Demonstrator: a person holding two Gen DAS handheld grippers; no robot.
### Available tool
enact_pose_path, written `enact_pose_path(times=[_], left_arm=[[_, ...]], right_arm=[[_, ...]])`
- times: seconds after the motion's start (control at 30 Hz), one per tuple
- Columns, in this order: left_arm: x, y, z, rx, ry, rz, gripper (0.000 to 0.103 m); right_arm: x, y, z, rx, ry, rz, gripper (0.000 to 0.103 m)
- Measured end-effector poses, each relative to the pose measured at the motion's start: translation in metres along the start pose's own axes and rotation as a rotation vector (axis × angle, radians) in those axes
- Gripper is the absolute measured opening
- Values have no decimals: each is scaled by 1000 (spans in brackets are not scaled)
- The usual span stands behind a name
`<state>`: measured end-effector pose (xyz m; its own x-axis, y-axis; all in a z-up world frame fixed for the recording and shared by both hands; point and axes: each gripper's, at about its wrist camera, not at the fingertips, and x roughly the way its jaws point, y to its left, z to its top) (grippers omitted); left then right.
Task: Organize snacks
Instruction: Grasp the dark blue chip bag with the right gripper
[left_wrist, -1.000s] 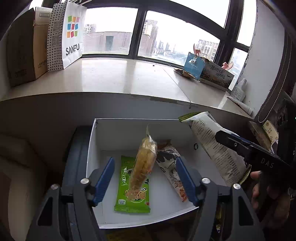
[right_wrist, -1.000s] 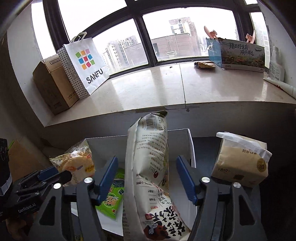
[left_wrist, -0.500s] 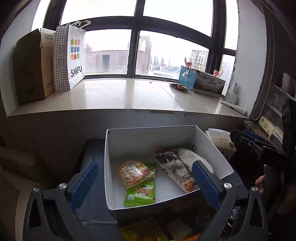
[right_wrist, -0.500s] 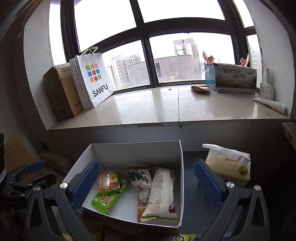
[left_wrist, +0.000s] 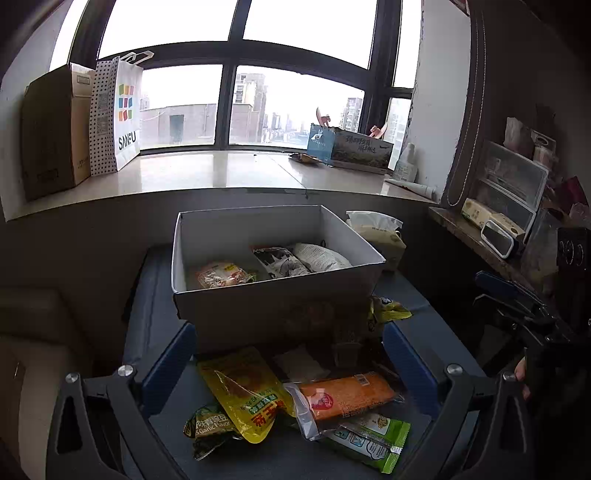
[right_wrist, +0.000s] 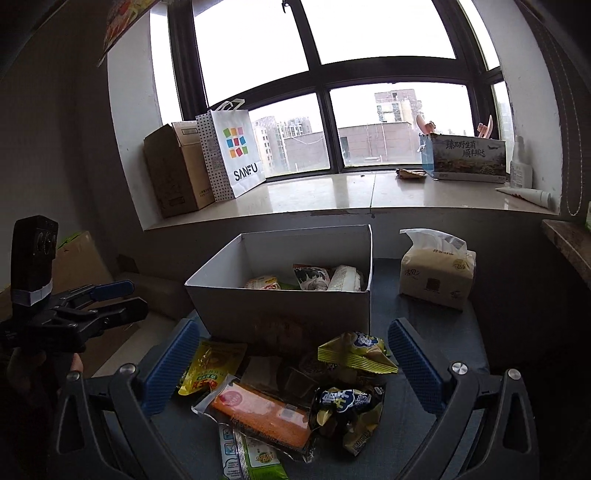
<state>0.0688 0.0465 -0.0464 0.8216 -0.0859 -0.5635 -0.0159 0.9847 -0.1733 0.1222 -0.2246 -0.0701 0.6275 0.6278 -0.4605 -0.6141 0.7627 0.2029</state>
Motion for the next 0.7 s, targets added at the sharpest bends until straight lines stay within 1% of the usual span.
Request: enact_pose_path(times=[0.1, 0.13, 0.2, 0.3, 0.37, 0.47, 0.57, 0.6, 0.7], left_arm=[[-3, 1, -18, -60, 26, -52, 103], [-4, 0, -23, -66, 39, -55, 103], [-5, -3, -31, -49, 48, -38, 103], [-7, -5, -37, -36, 64, -35, 103], [-8, -10, -38, -16, 72, -61, 103], [-8, -20, -38, 32, 76, -47, 103], [-5, -23, -40, 42, 99, -91, 103], [-4, -23, -41, 44, 105, -92, 103], [-2, -24, -43, 65, 117, -73, 103]], right_arm=[[-11, -12, -33, 57, 26, -16, 103], [-11, -16, -41, 71, 44, -22, 103], [-10, -23, -53, 91, 78, -39, 103], [-5, -33, -63, 121, 110, -53, 103], [7, -38, -67, 138, 163, -50, 103], [30, -37, -71, 131, 222, -34, 103], [57, -40, -71, 129, 275, -28, 103], [69, -43, -70, 140, 304, -31, 103], [97, -52, -68, 166, 347, -38, 103]])
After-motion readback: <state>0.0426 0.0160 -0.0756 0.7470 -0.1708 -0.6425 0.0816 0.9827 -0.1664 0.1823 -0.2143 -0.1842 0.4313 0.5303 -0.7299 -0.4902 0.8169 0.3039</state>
